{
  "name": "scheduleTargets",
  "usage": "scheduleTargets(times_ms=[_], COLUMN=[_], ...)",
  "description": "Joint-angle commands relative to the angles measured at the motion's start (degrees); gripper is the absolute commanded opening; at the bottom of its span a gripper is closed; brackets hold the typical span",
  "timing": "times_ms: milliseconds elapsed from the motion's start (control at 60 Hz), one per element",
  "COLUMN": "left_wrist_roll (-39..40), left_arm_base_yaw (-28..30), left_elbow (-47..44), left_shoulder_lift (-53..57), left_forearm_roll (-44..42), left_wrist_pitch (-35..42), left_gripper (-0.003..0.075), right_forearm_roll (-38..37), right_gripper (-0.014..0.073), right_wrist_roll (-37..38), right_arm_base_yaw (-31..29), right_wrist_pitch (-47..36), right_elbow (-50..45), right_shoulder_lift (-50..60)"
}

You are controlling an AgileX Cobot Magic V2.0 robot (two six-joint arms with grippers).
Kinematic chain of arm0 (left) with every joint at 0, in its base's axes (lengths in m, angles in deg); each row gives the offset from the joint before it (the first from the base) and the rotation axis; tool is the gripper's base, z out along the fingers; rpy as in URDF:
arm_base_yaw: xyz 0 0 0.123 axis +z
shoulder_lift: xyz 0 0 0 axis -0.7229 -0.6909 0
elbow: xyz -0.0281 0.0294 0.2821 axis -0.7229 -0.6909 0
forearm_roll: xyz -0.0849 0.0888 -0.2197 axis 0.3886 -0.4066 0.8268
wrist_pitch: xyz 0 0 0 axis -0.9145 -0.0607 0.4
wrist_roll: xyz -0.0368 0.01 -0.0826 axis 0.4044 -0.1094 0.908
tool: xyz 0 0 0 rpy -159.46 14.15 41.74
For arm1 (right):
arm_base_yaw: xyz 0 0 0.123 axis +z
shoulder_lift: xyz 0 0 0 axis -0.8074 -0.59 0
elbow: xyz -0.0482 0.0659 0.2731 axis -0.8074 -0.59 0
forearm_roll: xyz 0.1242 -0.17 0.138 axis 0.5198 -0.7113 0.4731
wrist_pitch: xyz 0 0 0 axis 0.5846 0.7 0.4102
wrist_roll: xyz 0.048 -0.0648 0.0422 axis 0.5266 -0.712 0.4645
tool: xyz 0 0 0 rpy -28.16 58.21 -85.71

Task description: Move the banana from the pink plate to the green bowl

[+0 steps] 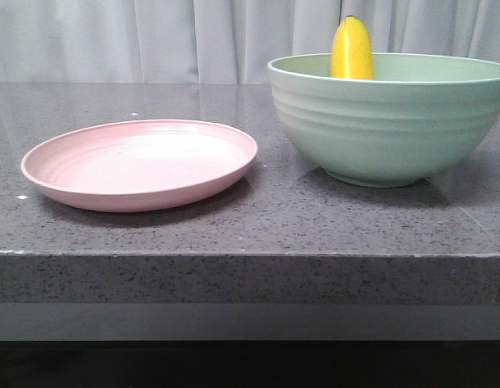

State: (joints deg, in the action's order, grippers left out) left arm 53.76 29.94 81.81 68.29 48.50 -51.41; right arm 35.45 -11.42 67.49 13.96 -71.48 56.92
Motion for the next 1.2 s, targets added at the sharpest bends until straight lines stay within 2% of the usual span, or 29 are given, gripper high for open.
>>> scheduleTargets(times_ms=[0,133,250,417,750,1183], left_wrist_roll=[0.30,0.30,0.30,0.30,0.30,0.30], left_arm_base_yaw=[0.08,0.90,3.99,9.09,14.31,14.78], left_elbow=[1.16,-2.81,-8.16,-14.17,-27.37,-27.23], left_shoulder_lift=[-0.78,2.75,7.44,7.05,7.19,7.08], left_forearm_roll=[0.57,0.33,0.33,0.24,1.79,2.61], left_wrist_pitch=[4.99,8.24,9.18,12.74,32.58,31.94], left_gripper=[-0.0020,-0.0020,-0.0020,-0.0020,-0.0020,-0.0020], right_forearm_roll=[1.29,1.29,1.29,1.29,1.29,1.29], right_gripper=[-0.0060,-0.0060,-0.0060,-0.0060,-0.0060,-0.0060], right_wrist_roll=[-0.24,-0.24,-0.24,-0.24,-0.24,-0.24], right_arm_base_yaw=[0.02,0.02,0.02,0.02,0.02,0.02], right_wrist_pitch=[-1.98,-1.79,-1.72,-1.72,-1.71,-1.52], right_elbow=[1.43,1.43,1.43,1.43,1.43,1.43], right_shoulder_lift=[-0.51,-0.51,-0.51,-0.51,-0.51,-0.51])
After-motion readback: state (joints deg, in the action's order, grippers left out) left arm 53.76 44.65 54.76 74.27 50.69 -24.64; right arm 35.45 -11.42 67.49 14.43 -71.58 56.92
